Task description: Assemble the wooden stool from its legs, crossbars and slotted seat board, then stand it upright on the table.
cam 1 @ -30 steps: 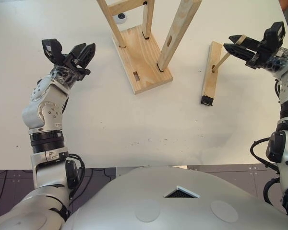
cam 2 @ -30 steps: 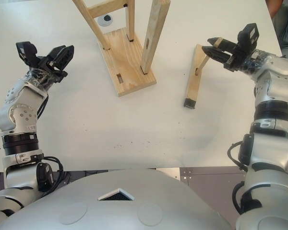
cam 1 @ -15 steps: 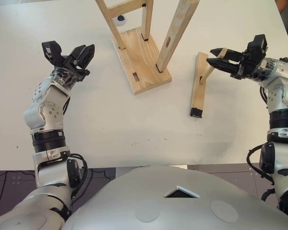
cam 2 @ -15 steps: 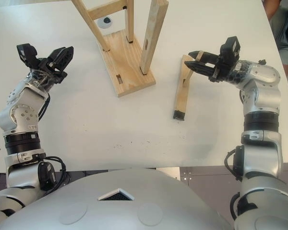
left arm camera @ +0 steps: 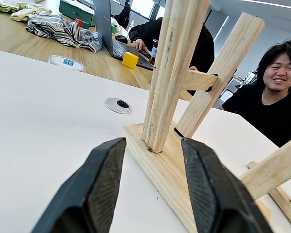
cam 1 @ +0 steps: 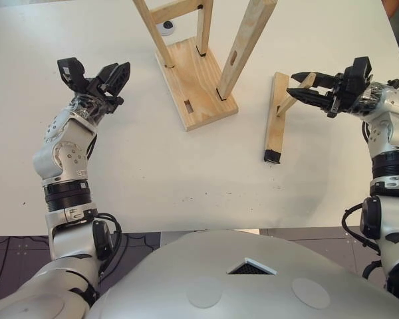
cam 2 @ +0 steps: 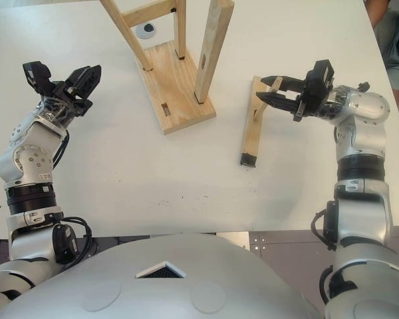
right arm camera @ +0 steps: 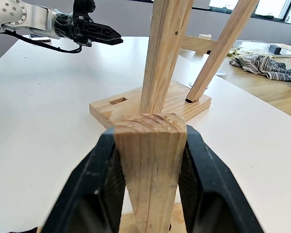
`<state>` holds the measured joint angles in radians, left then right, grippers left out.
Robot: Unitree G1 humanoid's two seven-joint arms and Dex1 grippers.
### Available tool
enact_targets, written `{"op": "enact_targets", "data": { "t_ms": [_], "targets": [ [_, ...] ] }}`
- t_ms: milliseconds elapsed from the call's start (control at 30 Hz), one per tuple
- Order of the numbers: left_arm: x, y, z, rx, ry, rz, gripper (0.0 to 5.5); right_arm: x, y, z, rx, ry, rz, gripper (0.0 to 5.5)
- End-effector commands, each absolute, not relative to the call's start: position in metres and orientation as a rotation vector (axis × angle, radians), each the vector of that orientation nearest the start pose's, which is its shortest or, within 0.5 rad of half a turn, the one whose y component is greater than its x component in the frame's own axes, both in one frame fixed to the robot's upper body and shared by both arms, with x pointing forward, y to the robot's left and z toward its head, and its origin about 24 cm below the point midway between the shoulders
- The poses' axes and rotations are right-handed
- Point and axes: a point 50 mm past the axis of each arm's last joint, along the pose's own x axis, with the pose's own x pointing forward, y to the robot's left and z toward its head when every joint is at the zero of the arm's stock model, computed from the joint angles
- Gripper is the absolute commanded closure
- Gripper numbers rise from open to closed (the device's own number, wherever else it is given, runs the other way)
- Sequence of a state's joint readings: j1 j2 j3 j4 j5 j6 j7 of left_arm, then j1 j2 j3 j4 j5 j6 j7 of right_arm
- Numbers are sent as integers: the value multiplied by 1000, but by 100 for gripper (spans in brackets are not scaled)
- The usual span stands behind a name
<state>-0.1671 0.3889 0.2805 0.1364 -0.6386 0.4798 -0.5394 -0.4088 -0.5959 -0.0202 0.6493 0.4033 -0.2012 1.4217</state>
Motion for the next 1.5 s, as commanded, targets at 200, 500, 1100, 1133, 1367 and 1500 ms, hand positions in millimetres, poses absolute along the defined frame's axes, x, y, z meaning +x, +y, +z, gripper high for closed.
{"op": "enact_targets", "data": {
  "t_ms": [200, 500, 1100, 1133, 1367, 1500],
  "targets": [
    [279, 248, 69, -402, 191, -363, 343, 272, -261, 39, 72, 240, 1175, 421],
    [279, 250, 70, -393, 195, -361, 343, 264, -273, 21, 86, 325, 1114, 421],
    [282, 243, 70, -413, 172, -354, 343, 330, -242, 113, -182, 107, 1277, 421],
    [282, 242, 69, -413, 173, -354, 343, 332, -240, 115, -187, 110, 1269, 421],
    [275, 240, 64, -352, 213, -300, 343, 327, -248, 114, -293, 312, 1331, 421],
    [272, 235, 64, -336, 197, -236, 343, 329, -245, 123, -321, 389, 1365, 421]
  ]
}}
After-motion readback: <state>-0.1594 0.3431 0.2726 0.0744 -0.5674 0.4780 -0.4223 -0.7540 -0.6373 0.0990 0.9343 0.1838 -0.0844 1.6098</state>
